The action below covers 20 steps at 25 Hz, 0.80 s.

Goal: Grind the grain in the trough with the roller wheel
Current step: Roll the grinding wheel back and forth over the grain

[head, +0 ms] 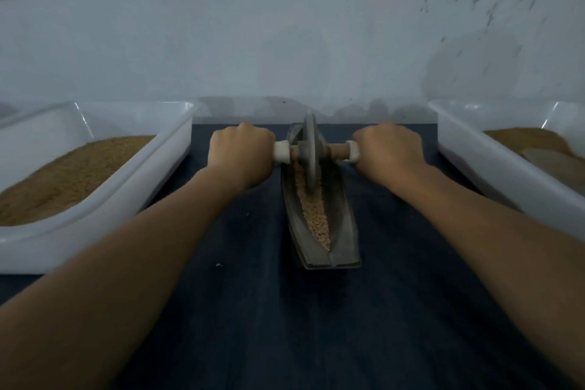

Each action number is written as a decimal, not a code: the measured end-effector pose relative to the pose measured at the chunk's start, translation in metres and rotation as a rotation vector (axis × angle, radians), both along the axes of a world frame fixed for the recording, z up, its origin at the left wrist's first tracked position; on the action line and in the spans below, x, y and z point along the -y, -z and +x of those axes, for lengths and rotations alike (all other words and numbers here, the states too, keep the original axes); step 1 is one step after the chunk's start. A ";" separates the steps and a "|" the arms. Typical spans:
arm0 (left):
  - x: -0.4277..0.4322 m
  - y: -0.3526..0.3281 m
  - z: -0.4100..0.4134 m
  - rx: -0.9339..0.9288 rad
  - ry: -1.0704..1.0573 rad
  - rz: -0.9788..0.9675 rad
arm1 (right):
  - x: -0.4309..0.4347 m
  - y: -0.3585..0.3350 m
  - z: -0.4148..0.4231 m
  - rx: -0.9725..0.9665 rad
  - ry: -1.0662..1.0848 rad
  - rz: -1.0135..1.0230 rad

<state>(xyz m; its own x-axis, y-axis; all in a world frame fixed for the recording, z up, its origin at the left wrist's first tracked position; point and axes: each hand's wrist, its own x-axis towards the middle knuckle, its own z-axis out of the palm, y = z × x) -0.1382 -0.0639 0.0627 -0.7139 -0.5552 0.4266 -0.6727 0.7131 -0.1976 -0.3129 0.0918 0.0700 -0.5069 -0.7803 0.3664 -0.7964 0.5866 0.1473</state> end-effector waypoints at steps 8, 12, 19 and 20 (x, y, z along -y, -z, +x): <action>-0.025 0.024 0.058 -0.105 0.166 -0.275 | -0.061 0.013 0.022 -0.299 -0.121 -0.130; -0.002 0.010 0.005 -0.047 0.024 -0.045 | -0.005 0.003 0.004 -0.032 -0.001 0.000; -0.024 0.018 0.063 -0.055 0.221 -0.128 | -0.066 0.014 0.017 -0.311 -0.229 -0.229; -0.025 0.019 0.069 -0.083 0.247 -0.174 | -0.072 0.013 0.020 -0.328 -0.250 -0.251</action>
<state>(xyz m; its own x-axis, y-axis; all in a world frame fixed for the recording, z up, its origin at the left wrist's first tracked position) -0.0694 -0.0394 0.0441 -0.7769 -0.2828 0.5626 -0.5020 0.8175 -0.2822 -0.2933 0.1638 0.0572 -0.1419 -0.7306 0.6679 -0.8527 0.4329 0.2924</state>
